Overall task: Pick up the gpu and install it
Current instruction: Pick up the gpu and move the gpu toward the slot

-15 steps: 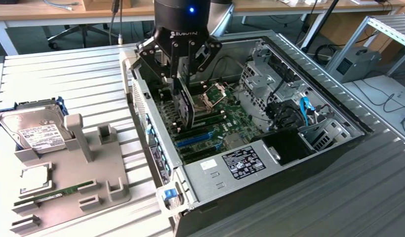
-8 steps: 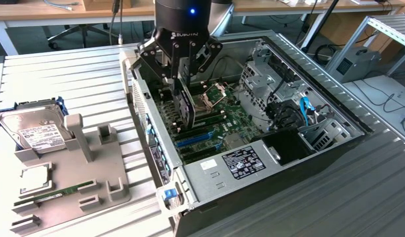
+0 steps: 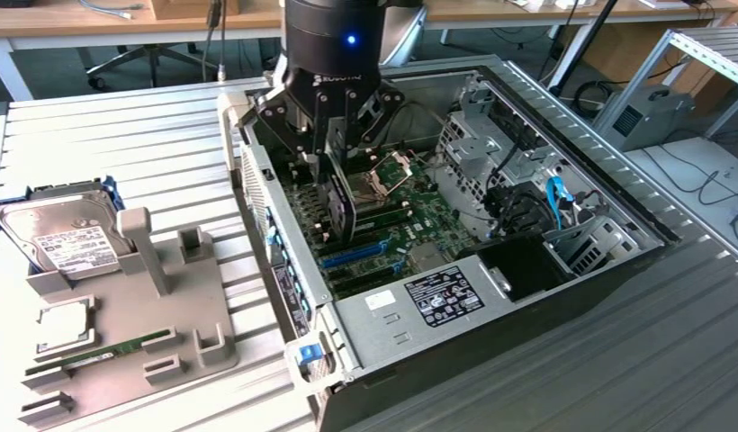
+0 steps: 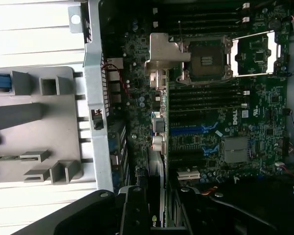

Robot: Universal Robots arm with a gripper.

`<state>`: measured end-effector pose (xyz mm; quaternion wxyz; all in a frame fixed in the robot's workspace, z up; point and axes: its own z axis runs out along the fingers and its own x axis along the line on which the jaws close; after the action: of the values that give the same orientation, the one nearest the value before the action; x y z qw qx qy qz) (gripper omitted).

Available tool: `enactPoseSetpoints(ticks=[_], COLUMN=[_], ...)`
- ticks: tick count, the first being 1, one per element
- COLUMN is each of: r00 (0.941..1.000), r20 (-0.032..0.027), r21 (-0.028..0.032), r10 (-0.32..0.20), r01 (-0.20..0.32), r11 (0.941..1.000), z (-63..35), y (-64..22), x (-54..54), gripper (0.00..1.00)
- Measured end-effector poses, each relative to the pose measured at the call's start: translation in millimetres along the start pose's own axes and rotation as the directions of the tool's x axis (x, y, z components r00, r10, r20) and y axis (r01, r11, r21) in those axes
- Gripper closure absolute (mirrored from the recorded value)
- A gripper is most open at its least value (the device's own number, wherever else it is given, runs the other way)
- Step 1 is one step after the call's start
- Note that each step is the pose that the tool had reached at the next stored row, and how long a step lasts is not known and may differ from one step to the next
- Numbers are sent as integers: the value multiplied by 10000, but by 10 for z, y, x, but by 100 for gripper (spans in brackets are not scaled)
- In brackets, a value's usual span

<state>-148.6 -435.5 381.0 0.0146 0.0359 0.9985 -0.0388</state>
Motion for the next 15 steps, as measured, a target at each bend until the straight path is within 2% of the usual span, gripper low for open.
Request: enactPoseSetpoints(ticks=[5,6,8,15], r00=[10000,10000,10000,10000], r20=[0,2,7,9], r21=[2,21,89,125], r10=[0,0,-2,-3], r01=[0,0,2,3], r11=[10000,10000,10000,9999], z=[23,32,45,54], y=[2,11,110,133], x=[-4,-22,-121,-153], gripper=[74,74,74,74])
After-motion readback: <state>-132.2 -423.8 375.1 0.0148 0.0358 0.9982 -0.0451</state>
